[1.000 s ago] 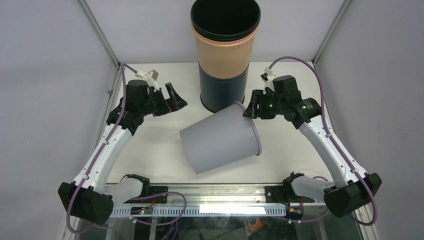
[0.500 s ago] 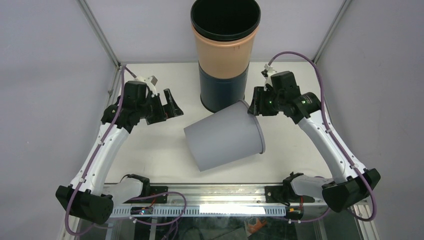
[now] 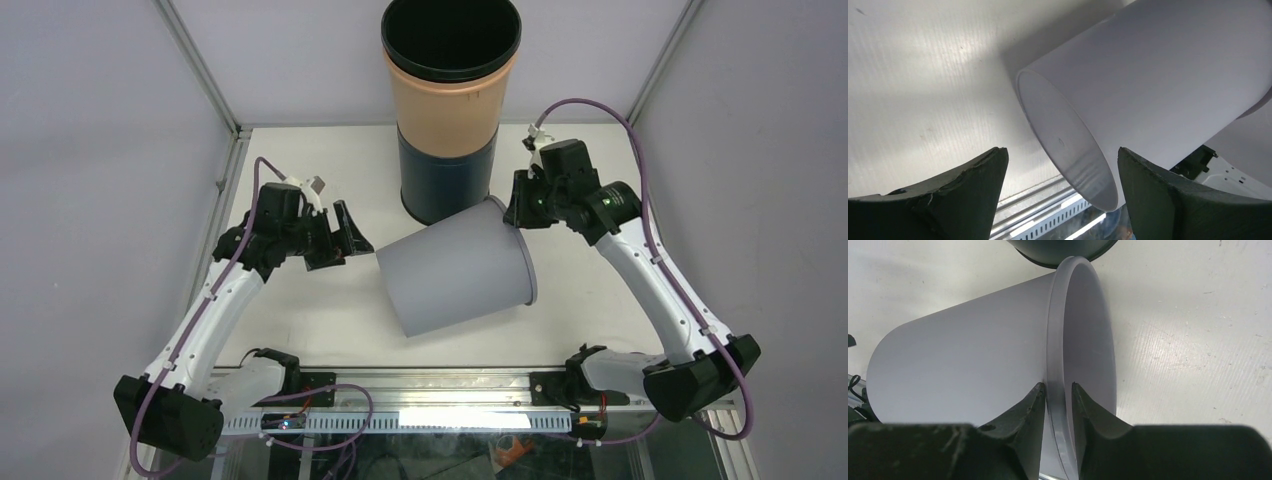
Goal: Turn the large container upside down
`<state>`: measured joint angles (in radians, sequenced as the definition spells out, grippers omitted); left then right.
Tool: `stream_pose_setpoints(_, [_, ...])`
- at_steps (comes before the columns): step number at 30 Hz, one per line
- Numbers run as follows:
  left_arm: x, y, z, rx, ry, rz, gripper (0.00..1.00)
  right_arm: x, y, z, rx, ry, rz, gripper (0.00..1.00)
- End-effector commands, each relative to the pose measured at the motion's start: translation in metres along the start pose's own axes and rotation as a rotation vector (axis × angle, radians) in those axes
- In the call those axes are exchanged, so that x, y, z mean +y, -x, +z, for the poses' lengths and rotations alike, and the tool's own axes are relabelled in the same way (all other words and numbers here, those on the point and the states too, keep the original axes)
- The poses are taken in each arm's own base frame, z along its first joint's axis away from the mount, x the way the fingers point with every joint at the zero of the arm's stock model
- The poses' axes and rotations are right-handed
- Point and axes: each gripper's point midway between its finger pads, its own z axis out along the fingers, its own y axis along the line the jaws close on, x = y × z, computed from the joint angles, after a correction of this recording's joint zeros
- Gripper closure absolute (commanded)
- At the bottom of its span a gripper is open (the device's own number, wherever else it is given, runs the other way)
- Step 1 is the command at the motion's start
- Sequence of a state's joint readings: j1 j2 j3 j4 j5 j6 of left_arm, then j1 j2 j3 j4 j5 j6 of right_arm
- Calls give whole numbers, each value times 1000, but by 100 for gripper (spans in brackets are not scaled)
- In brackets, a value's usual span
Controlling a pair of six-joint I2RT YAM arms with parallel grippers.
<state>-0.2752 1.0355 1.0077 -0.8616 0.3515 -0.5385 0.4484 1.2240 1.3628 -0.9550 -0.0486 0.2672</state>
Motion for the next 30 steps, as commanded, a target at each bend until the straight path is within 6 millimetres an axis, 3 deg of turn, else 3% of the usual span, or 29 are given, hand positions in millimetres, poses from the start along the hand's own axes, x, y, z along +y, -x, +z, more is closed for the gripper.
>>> stream_pose_setpoints(1, [-29,-4,1,3,-147,-12,17,-18,-15,5,64,-86,-38,73])
stream_pose_setpoints(5, [-42,-13,5,39,-197,-21,18,-18,-16,10,71,-87,-28,73])
stream_pose_setpoints(15, [-81,-8,-4,71,-389,-23,18,-18,-16,16,76,-89,-20,74])
stream_pose_setpoints(30, [-81,-17,5,117,-394,-81,16,-17,-19,20,87,-86,-13,74])
